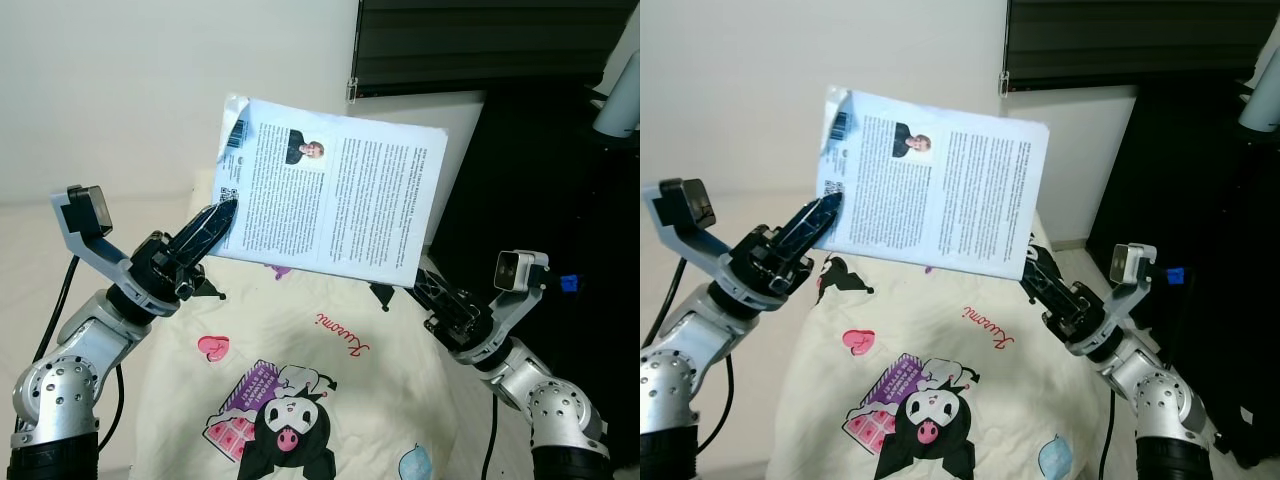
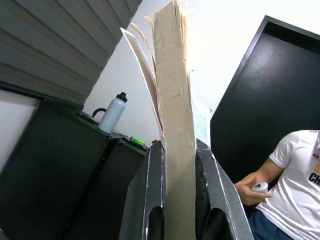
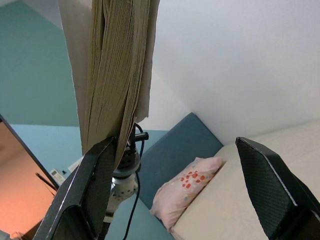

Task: Clean up the room

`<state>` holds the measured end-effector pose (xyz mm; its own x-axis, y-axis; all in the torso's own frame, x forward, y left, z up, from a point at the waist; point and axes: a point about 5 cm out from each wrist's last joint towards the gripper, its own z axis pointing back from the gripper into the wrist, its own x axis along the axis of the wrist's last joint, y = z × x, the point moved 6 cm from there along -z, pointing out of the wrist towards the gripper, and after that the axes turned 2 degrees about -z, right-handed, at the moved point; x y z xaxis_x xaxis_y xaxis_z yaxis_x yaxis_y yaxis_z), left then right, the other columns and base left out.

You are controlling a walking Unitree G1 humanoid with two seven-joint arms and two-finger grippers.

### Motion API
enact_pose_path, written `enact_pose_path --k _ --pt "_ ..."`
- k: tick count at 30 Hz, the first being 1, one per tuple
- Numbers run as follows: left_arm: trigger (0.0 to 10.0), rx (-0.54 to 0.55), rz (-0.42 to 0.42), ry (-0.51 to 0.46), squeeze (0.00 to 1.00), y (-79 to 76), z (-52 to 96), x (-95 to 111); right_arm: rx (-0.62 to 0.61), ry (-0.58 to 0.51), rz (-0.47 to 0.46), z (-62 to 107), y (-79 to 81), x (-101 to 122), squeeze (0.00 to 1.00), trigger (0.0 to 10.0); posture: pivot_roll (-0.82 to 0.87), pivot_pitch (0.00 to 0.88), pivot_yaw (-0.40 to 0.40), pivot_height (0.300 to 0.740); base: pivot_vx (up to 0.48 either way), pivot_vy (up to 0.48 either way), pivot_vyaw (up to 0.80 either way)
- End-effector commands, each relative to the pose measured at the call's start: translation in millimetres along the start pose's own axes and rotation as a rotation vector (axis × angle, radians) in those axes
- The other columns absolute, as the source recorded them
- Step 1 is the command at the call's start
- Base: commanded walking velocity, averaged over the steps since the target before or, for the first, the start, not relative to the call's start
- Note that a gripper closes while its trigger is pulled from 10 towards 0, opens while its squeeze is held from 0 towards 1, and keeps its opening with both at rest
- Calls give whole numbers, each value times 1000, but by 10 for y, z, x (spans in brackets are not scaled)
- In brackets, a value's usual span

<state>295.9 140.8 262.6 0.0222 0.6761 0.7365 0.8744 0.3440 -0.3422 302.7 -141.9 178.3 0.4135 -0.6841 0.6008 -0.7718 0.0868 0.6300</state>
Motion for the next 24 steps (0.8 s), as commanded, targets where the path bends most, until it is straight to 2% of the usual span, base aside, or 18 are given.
enact_pose_path --k 1,3,8,9,11,12,13,15,18,20,24 --pt "10000 -49 39 54 0 -76 -54 -150 45 17 -9 -75 70 -50 0 10000 -119 0 -46 740 0 0 0" --pt "10000 -39 37 50 0 -53 -43 -151 17 -78 4 27 41 117 0 10000 -128 0 -42 740 0 0 0" --pt "10000 -33 36 42 0 -37 -43 -141 8 -160 9 115 45 262 0 10000 -131 0 -42 740 0 0 0" --pt "10000 -32 32 38 0 -26 -44 -125 20 -250 17 203 79 431 0 10000 -134 0 -40 740 0 0 0" --pt "10000 -32 31 37 0 -24 -44 -121 27 -274 20 227 94 479 0 10000 -134 0 -40 740 0 0 0" --pt "10000 -33 29 38 0 -21 -43 -113 58 -306 26 240 154 548 0 10000 -135 0 -34 740 0 0 0" --pt "10000 -33 29 38 0 -21 -43 -113 58 -306 26 240 154 548 0 10000 -135 0 -34 740 0 0 0" --pt "10000 -34 29 39 0 -19 -43 -110 131 -324 30 222 281 591 0 10000 -137 0 -33 740 0 0 0" --pt "10000 -35 31 41 0 -19 -47 -124 193 -356 22 207 378 630 0 10000 -135 0 -35 740 0 0 0" --pt "10000 -35 32 41 0 -17 -48 -127 199 -365 19 208 388 644 0 10000 -135 0 -35 740 0 0 0" --pt "10000 -46 36 38 0 -49 -67 -139 147 -265 -4 80 311 465 0 10000 -135 1 -36 740 0 0 0"
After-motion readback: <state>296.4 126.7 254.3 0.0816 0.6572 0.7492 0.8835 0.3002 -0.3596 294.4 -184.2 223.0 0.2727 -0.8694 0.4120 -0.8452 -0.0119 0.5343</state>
